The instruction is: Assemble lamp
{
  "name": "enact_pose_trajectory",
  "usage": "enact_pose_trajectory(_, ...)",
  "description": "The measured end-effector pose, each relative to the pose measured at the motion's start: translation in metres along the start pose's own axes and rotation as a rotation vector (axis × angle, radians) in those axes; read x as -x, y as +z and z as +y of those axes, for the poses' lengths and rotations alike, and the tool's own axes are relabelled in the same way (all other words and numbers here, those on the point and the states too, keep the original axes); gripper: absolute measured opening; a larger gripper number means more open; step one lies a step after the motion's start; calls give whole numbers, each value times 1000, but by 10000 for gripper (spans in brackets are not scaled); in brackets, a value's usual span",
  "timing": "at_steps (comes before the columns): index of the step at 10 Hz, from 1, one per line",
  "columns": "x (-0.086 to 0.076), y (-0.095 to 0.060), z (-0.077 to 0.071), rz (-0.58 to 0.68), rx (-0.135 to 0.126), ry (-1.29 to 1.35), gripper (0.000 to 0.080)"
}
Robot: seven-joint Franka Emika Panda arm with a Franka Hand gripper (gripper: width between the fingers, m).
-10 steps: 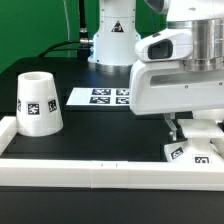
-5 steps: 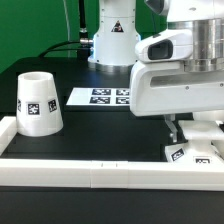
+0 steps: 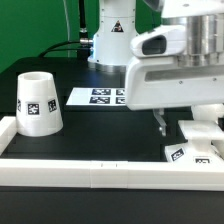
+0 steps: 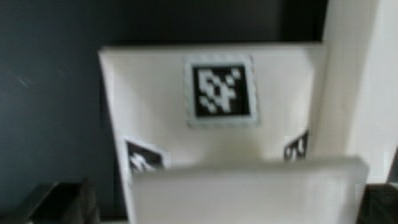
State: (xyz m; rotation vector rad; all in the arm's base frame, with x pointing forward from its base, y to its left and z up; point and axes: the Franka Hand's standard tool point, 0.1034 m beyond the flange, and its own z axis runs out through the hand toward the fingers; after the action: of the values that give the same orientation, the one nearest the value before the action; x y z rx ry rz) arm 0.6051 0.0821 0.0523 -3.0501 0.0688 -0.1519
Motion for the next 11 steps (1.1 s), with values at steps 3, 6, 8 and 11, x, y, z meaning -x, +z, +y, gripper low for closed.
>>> enact_pose_trajectory(3,54,-18,-7,-32,0,13,699)
enact_pose_trajectory(6,87,-35,-32,-46,-5,20,699)
enact_pose_trajectory(8,90,-35,-37,-49,-6,3,699)
enact_pose_trajectory(11,91,-34,-36,-58,-5,3,699)
